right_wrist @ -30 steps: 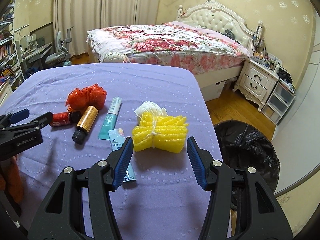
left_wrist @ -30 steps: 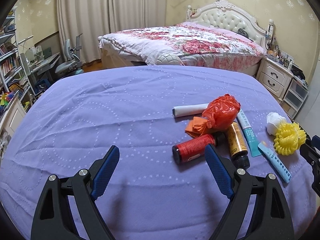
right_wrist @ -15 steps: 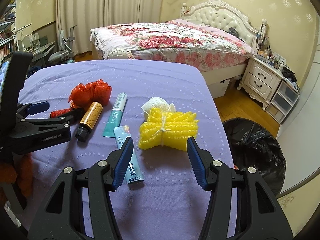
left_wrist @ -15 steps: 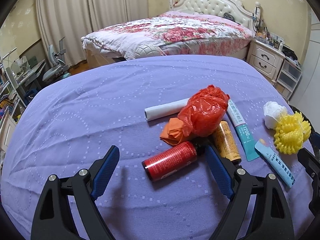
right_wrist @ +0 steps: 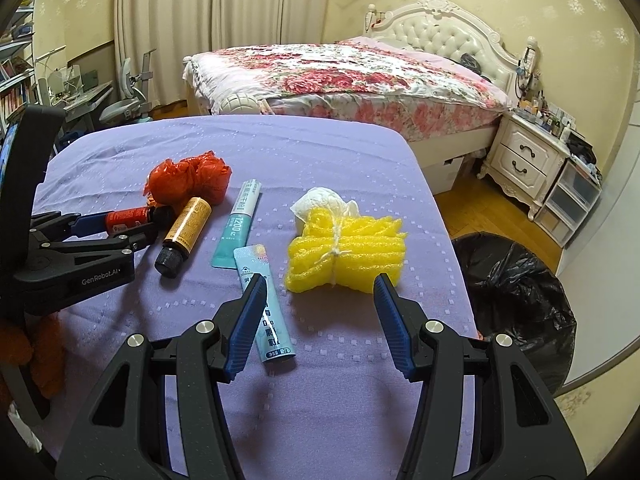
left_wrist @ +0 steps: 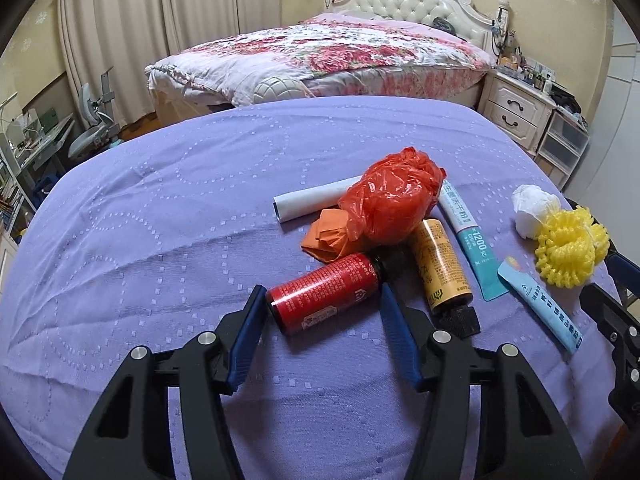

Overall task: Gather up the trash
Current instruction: 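Grasp the red spray can with the left tool and lift it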

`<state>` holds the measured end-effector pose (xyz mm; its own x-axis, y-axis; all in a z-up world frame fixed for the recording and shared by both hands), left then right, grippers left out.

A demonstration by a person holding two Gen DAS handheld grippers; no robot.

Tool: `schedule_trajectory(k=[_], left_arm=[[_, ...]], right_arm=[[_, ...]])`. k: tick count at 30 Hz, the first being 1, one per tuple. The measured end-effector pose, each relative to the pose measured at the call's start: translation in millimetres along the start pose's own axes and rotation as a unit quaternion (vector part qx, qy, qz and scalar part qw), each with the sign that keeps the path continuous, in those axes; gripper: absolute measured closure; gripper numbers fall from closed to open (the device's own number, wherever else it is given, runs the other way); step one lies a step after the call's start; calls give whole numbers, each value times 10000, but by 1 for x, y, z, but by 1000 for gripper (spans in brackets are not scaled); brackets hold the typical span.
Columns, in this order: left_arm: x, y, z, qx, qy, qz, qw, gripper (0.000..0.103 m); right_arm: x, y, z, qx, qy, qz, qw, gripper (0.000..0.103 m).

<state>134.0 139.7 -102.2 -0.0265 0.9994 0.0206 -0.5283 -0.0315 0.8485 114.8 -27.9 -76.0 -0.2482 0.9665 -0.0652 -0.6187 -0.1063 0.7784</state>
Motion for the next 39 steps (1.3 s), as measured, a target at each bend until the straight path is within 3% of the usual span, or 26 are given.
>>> schedule_trajectory(k=[11, 23, 33, 35, 36, 39], left_arm=[[6, 11, -16, -8, 18, 2, 10000, 46], [45, 28, -29, -225, 554, 303, 9977, 46], [98, 39, -31, -378, 953, 620, 9928, 46], [108, 40, -33, -386, 1032, 666, 9917, 46], [112, 41, -34, -390, 1067, 693, 9911, 46], [125, 42, -37, -398, 1173, 744, 9895, 46]], right_arm=[[3, -2, -3, -7, -8, 50, 10000, 49], [15, 9, 7, -113, 72, 217, 9997, 49], [70, -5, 42, -62, 383, 683, 9969, 49], [82, -12, 51, -19, 410, 788, 9960, 46], [87, -14, 55, -31, 418, 810, 9958, 40], [102, -21, 66, -52, 470, 799, 9957, 38]])
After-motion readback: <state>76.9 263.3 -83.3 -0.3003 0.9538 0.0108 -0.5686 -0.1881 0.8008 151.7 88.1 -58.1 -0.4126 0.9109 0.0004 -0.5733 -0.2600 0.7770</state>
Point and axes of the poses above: each gripper's, at about its wrist camera, not at the fingertips, and y roughly against the way its jaws point, x to its left, z to its top, the point moved 6 cm from there along -y, roughly the way its jaws point, and after that the axes turned 8 degrees about x, right-handed, at the moved point
